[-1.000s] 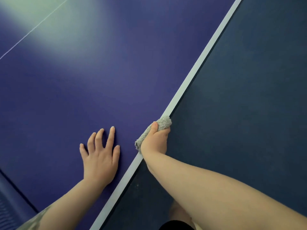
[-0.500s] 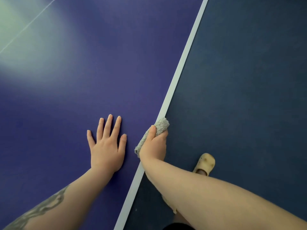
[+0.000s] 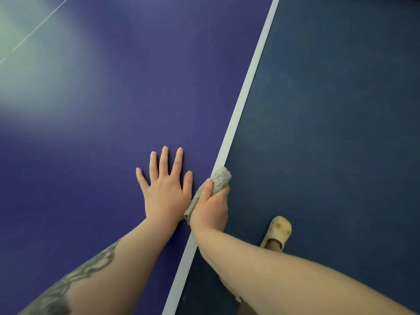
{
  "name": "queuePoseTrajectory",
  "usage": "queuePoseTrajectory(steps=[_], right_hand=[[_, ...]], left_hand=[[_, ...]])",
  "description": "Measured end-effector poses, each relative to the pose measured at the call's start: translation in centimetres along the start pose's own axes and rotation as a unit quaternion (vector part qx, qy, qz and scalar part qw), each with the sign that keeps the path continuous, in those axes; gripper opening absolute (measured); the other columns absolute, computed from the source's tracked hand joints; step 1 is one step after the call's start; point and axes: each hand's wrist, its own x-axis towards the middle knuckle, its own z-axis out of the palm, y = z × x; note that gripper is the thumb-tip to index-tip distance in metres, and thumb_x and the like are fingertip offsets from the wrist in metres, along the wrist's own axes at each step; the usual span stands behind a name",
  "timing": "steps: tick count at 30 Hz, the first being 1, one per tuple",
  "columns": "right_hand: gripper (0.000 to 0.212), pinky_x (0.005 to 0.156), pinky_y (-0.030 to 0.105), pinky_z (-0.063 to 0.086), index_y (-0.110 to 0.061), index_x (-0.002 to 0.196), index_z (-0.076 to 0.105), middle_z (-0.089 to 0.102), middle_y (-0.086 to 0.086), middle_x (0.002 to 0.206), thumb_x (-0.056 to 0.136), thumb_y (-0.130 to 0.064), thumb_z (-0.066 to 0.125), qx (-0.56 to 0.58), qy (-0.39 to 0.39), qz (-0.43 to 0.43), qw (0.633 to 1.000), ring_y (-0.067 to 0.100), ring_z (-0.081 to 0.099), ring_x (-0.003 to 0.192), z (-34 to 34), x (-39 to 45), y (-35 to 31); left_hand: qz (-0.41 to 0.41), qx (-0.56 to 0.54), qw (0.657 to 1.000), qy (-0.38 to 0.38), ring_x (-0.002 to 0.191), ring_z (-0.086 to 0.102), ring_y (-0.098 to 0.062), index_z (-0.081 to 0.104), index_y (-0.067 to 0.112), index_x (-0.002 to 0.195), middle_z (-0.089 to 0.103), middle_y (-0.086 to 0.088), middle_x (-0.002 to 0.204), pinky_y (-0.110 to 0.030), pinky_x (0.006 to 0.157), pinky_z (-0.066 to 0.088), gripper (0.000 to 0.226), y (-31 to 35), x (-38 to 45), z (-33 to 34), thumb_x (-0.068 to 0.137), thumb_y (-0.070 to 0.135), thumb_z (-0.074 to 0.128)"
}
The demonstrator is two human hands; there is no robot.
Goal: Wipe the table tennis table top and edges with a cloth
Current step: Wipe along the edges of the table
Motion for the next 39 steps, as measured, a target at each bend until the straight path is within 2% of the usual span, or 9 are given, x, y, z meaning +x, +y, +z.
queuePoseTrajectory(steps=[4,10,15,21,23,27,29,34,39], right_hand=[[0.056,0.094,0.038,0.050,-0.027,0.148,0.033,0.058,-0.003,0.136,0.099,-0.055,0.028,-0.018,-0.021,-0.008,1.000,0.020,0.061,0.116,-0.3,-1.6,0.9],[0.051,0.087,0.031,0.043,-0.021,0.146,0.035,0.057,0.001,0.137,0.104,-0.049,0.029,-0.004,-0.021,0.012,1.000,0.025,0.060,0.116,-0.6,4.0,-3.2],[0.058,0.093,0.036,0.050,-0.026,0.149,0.028,0.054,-0.004,0.140,0.099,-0.056,0.029,-0.025,-0.087,-0.003,0.996,0.019,0.060,0.115,-1.5,-0.6,-0.3],[0.055,0.085,0.035,0.048,-0.022,0.145,0.033,0.057,0.000,0.136,0.102,-0.055,0.029,-0.039,-0.076,0.032,0.996,0.026,0.062,0.111,-1.6,5.1,-4.3],[0.055,0.084,0.036,0.047,-0.020,0.145,0.033,0.057,0.001,0.136,0.102,-0.055,0.029,-0.030,-0.071,0.020,0.997,0.027,0.061,0.111,-1.7,6.3,-5.0],[0.053,0.093,0.037,0.050,-0.028,0.148,0.029,0.057,-0.005,0.134,0.101,-0.053,0.035,0.006,-0.114,-0.001,0.993,0.017,0.061,0.111,-2.3,1.8,-1.8],[0.053,0.093,0.037,0.051,-0.031,0.147,0.029,0.059,-0.007,0.130,0.100,-0.054,0.036,0.025,-0.119,0.003,0.993,0.014,0.062,0.109,-2.6,0.3,-1.0],[0.055,0.083,0.031,0.044,-0.023,0.149,0.030,0.055,-0.001,0.138,0.102,-0.052,0.032,-0.004,-0.063,0.010,0.998,0.022,0.059,0.115,-1.5,6.2,-4.7],[0.053,0.087,0.032,0.045,-0.028,0.148,0.031,0.055,-0.006,0.137,0.101,-0.053,0.034,0.036,-0.040,0.004,0.999,0.020,0.059,0.117,-1.1,7.3,-5.0]], left_hand=[[0.003,-0.008,1.000,-0.001,0.150,-0.007,-0.020,0.004,0.039,0.155,0.006,0.003,0.164,-0.055,0.119,-0.004,0.059,-0.2,0.0,-0.1,0.098,0.053,0.013],[0.003,-0.018,1.000,0.005,0.150,-0.006,-0.018,0.007,0.040,0.154,0.008,0.004,0.164,-0.053,0.119,-0.003,0.062,-0.3,-0.1,-0.1,0.094,0.056,0.009],[-0.001,-0.016,1.000,0.007,0.150,0.000,-0.019,0.011,0.038,0.154,0.013,0.002,0.163,-0.054,0.119,0.000,0.064,-0.1,-0.1,-0.2,0.093,0.055,0.011],[0.011,0.035,0.999,0.014,0.131,0.026,-0.029,0.025,0.035,0.151,0.035,-0.009,0.145,-0.061,0.110,0.022,0.056,0.7,2.1,-0.7,0.097,0.049,0.025],[0.031,0.014,0.999,0.016,0.133,0.022,-0.027,0.026,0.038,0.150,0.032,-0.007,0.146,-0.064,0.111,0.018,0.053,1.9,4.5,-0.9,0.098,0.045,0.028],[0.030,-0.026,0.999,0.005,0.149,-0.003,-0.018,0.011,0.040,0.154,0.009,0.000,0.162,-0.061,0.116,-0.002,0.055,4.1,8.1,-0.5,0.100,0.048,0.021],[0.026,-0.039,0.999,0.011,0.150,-0.003,-0.017,0.012,0.039,0.154,0.009,0.002,0.163,-0.058,0.117,-0.003,0.056,4.4,8.8,-0.4,0.099,0.049,0.021],[0.020,-0.030,0.999,0.004,0.150,-0.003,-0.016,0.012,0.038,0.154,0.008,0.003,0.163,-0.057,0.118,-0.003,0.057,4.5,8.6,-0.7,0.099,0.048,0.023],[0.015,-0.024,1.000,-0.010,0.150,-0.005,-0.015,0.011,0.039,0.155,0.006,0.004,0.164,-0.057,0.118,-0.004,0.058,4.5,8.7,-0.8,0.099,0.047,0.024]])
